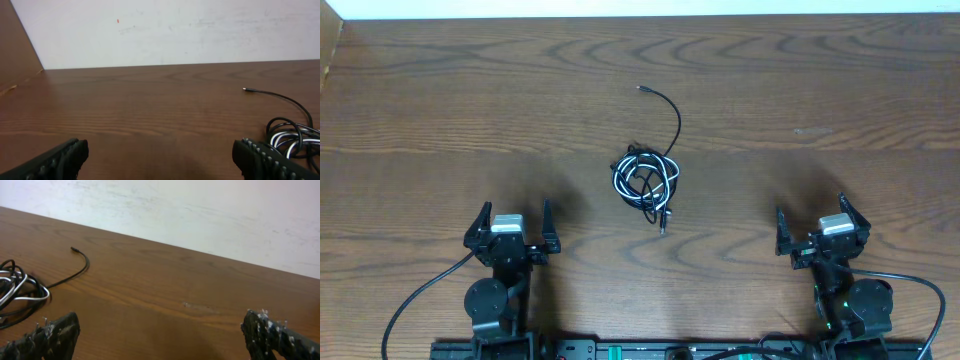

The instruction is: Untangle cables

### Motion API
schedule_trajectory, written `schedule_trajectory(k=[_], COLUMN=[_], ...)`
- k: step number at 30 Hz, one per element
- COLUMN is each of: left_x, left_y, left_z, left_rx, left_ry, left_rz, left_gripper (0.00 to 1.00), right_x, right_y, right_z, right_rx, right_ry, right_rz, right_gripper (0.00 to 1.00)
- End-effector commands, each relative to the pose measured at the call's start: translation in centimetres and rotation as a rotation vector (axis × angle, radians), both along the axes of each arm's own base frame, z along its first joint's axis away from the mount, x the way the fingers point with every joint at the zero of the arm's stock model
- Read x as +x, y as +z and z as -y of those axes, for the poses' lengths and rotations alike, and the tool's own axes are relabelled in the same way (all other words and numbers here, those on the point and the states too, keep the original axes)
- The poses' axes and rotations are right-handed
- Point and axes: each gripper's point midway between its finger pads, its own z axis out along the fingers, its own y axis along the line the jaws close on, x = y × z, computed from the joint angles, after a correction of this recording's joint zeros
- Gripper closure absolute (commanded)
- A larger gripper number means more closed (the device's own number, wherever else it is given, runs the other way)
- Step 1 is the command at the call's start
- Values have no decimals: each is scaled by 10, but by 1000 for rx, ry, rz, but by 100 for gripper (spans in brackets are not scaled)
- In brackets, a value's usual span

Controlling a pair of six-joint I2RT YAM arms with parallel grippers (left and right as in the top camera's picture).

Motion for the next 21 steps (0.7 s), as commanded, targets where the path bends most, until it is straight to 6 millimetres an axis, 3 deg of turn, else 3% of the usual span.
schedule_trajectory(k=[1,6,9,14,18,21], left_x=[-1,0,2,2,2,1], left_y=[-17,-14,8,7,20,25], left_z=[-2,-3,-6,-6,18,24], left_rx=[-3,17,100,91,44,-9], left_ry=[8,12,24,26,-111,-139], left_rz=[-51,-41,48,41,95,104], left_gripper=[2,2,2,2,2,2], right_x=[0,0,0,0,0,0], right_y=[-2,-2,-2,-2,-2,-2], right_z=[0,0,0,0,0,0], right_rx=[-9,-9,-9,-9,-9,-9], right_ry=[-4,-4,-4,-4,-4,-4], right_rz=[-4,-4,-4,-4,-4,-4], right_gripper=[1,1,1,1,1,1])
